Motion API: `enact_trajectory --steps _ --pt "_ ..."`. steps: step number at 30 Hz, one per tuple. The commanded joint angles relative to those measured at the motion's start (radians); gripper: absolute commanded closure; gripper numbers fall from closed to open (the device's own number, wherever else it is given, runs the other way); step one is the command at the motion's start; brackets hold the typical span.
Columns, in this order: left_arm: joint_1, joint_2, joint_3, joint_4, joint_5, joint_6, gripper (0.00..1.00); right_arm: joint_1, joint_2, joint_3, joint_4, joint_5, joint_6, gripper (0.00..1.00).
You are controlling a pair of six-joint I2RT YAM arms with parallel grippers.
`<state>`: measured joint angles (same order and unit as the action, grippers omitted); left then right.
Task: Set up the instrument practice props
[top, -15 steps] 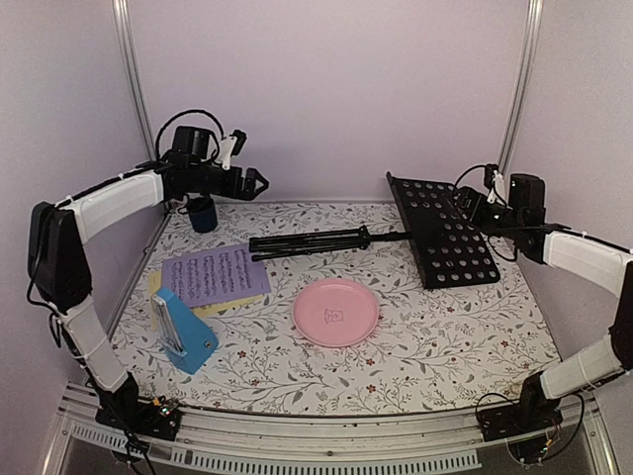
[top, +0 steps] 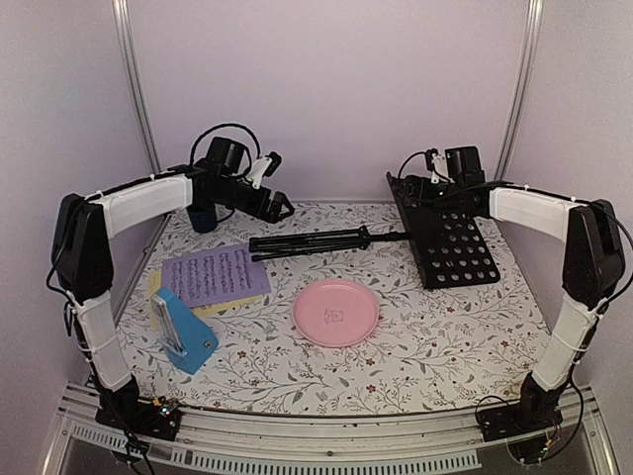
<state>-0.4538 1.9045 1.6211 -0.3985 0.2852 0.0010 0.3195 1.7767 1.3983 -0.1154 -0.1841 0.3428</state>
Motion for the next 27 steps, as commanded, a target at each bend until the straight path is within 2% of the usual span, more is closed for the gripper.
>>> enact_trajectory --steps 1,5,11,16,21,27 --pt "-0.017 -0.019 -0.016 0.011 -0.012 0.014 0.01 0.01 0.036 0.043 -0.07 0.136 -0.067 0.01" --pt "-0.016 -0.023 -0.038 0.028 -0.02 0.011 0.01 0.009 0.052 0.077 -0.062 0.147 -0.09 0.01" --pt "-0.016 -0.013 -0.038 0.039 -0.044 0.006 0.01 0.01 0.139 0.197 -0.156 0.134 -0.12 0.01" --pt "-0.017 -0.002 -0.045 0.056 -0.049 -0.016 0.01 0.011 0.153 0.143 -0.08 0.087 -0.082 0.01" --pt "-0.02 -0.012 -0.068 0.079 -0.05 -0.03 0.01 0.012 0.232 0.24 -0.176 0.096 -0.092 0.01" --pt "-0.026 -0.02 -0.084 0.081 -0.066 -0.027 0.01 0.012 0.279 0.259 -0.184 0.114 -0.095 0.01"
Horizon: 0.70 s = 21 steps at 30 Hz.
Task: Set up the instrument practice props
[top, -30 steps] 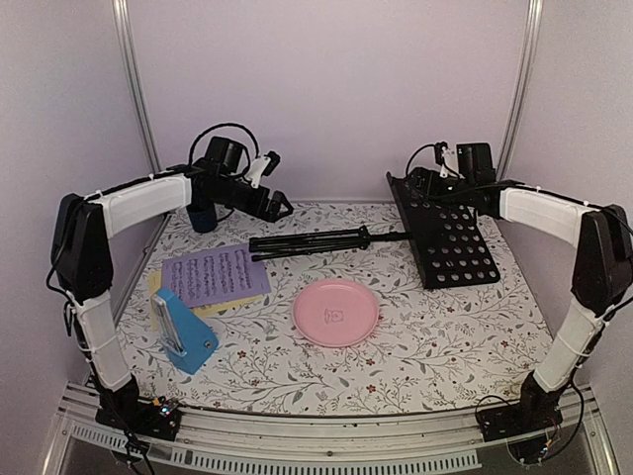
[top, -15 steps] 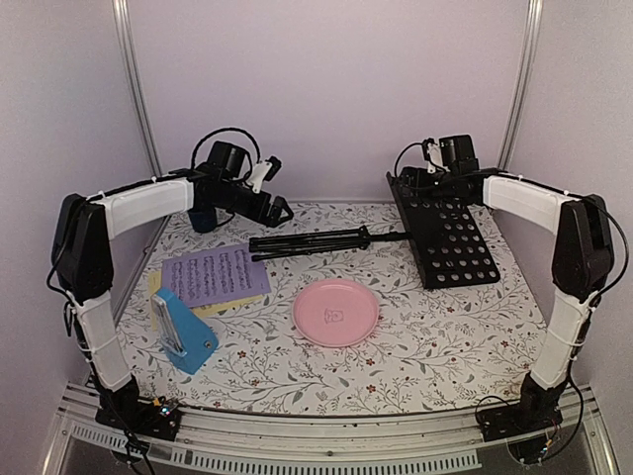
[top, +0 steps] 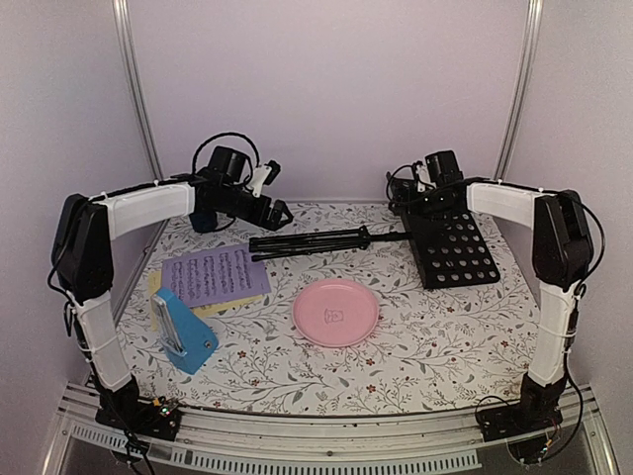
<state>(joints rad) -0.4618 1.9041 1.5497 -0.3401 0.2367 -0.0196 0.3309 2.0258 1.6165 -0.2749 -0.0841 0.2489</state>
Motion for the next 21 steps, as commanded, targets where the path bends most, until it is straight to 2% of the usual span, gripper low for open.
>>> enact_trajectory --steps 1,6,13,21 --pt "-0.019 -0.021 -0.015 0.023 -0.018 -0.004 0.01 0.0 0.038 0.045 -0.028 0.018 -0.004 0.01" --pt "-0.023 -0.028 -0.013 0.023 -0.031 0.004 0.01 0.001 0.069 0.058 -0.018 0.032 -0.021 0.06" --pt "-0.023 -0.021 -0.011 0.029 -0.037 -0.002 0.01 0.001 0.122 0.085 -0.042 0.018 -0.037 0.25" --pt "-0.027 -0.02 -0.016 0.039 -0.031 -0.011 0.01 0.013 0.164 0.117 -0.08 0.074 -0.053 0.47"
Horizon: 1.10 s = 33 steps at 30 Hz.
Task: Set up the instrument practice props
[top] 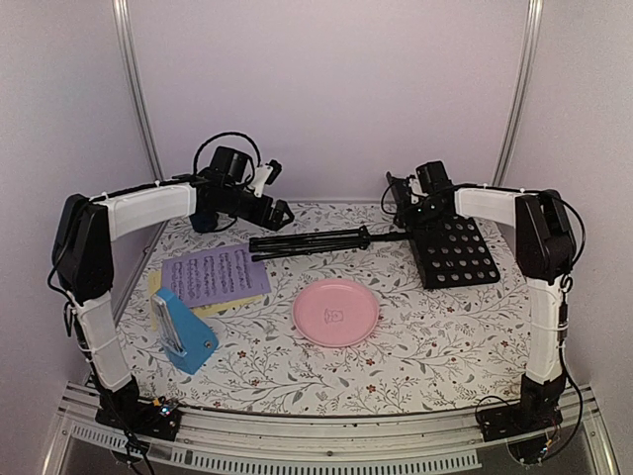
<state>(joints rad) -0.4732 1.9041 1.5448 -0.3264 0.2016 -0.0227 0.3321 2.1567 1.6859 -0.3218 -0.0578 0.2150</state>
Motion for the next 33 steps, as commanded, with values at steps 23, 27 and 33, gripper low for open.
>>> enact_trajectory --steps 23,27,33 --pt "-0.02 -0.022 -0.023 0.035 -0.002 -0.023 0.01 0.075 0.031 0.161 -0.113 0.283 -0.047 1.0" --pt "-0.022 -0.029 -0.03 0.035 -0.014 -0.028 0.01 0.09 -0.003 0.192 -0.107 0.346 -0.083 1.0" --pt "-0.022 -0.036 -0.033 0.04 -0.02 -0.04 0.01 0.093 -0.054 0.244 -0.094 0.433 -0.143 1.0"
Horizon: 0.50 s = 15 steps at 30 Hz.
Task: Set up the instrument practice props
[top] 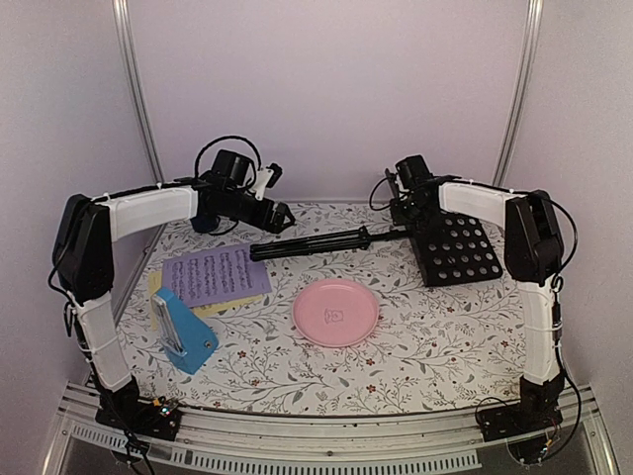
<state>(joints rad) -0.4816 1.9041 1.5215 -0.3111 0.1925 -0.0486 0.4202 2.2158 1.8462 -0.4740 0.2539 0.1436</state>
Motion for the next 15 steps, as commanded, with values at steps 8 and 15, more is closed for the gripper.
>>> enact_trajectory --steps 8,15 --pt "-0.013 -0.061 -0.038 0.046 -0.027 -0.033 0.01 0.019 -0.182 0.188 0.109 0.206 -0.173 1.0" --pt "-0.013 -0.123 -0.074 0.078 -0.028 -0.041 0.01 0.071 -0.301 0.206 0.296 0.289 -0.348 1.0"
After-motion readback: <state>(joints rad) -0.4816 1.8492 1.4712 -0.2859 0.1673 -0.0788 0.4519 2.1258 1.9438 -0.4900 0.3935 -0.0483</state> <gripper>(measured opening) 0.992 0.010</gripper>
